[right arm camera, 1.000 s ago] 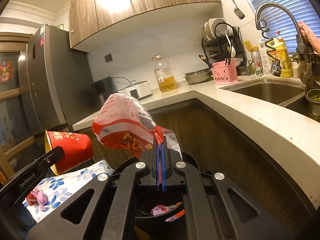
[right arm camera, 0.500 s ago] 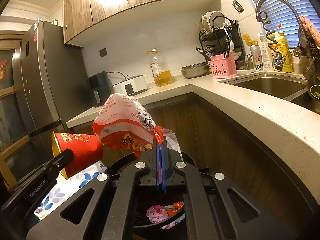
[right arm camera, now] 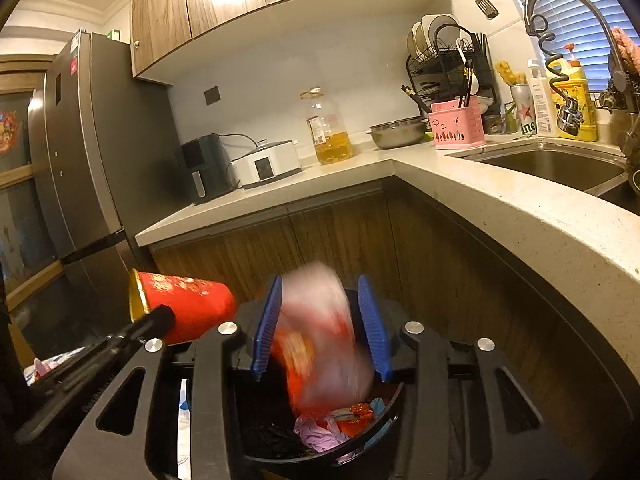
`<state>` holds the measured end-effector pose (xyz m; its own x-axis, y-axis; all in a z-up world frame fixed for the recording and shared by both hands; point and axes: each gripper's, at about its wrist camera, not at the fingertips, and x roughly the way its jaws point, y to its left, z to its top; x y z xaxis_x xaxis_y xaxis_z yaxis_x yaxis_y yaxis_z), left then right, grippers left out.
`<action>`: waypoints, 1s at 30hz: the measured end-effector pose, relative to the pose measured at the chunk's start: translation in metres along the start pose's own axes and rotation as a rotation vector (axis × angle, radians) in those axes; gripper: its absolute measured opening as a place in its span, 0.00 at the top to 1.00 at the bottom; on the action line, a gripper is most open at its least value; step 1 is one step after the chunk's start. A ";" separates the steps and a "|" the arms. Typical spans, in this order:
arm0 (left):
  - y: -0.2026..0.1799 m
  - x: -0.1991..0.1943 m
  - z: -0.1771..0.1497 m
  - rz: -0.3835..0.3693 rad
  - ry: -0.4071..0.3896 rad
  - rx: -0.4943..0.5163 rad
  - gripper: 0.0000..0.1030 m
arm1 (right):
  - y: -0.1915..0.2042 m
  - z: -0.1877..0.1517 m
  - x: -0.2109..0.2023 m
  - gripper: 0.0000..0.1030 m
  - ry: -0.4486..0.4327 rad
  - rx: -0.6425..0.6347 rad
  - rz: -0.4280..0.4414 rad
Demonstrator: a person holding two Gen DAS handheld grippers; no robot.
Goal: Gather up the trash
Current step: 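Open both tools over the bin to drop the cup and snack bag, then move both open tools back from the bin to the table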
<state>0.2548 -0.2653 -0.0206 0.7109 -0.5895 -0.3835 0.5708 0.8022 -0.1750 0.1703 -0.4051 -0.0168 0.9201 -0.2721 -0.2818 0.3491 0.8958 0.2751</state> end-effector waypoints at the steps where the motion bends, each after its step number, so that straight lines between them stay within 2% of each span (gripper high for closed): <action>1: 0.000 0.002 -0.002 -0.007 0.011 0.001 0.98 | -0.001 0.000 -0.001 0.59 0.000 0.000 -0.002; 6: -0.003 0.009 -0.010 -0.010 0.047 0.022 0.97 | -0.006 -0.001 -0.006 0.55 -0.001 0.011 -0.013; 9: 0.000 0.006 -0.013 -0.014 0.050 0.025 0.90 | -0.008 -0.001 -0.011 0.52 -0.002 0.015 -0.019; 12: 0.001 0.002 -0.014 0.002 0.043 0.027 0.72 | -0.008 -0.002 -0.014 0.51 -0.001 0.017 -0.022; 14: 0.008 -0.005 -0.015 0.012 0.038 0.002 0.50 | -0.006 -0.002 -0.018 0.50 -0.003 0.012 -0.024; 15: 0.011 -0.009 -0.016 0.018 0.031 -0.013 0.45 | -0.005 -0.003 -0.020 0.48 -0.003 0.007 -0.023; 17: 0.021 -0.022 -0.018 0.039 0.008 -0.049 0.29 | -0.002 -0.004 -0.023 0.44 -0.001 -0.005 -0.022; 20: 0.036 -0.043 -0.022 0.077 -0.016 -0.088 0.19 | 0.001 -0.007 -0.027 0.36 0.003 -0.015 -0.019; 26: 0.060 -0.088 -0.030 0.181 -0.063 -0.130 0.08 | 0.014 -0.017 -0.040 0.23 0.025 -0.037 -0.002; 28: 0.064 -0.101 -0.034 0.215 -0.077 -0.131 0.06 | 0.018 -0.021 -0.046 0.17 0.027 -0.044 0.011; 30: 0.068 -0.116 -0.037 0.255 -0.085 -0.135 0.06 | 0.023 -0.025 -0.052 0.16 0.029 -0.046 0.024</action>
<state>0.1963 -0.1386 -0.0218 0.8596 -0.3686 -0.3540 0.3137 0.9274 -0.2039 0.1259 -0.3619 -0.0190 0.9225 -0.2402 -0.3022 0.3174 0.9175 0.2396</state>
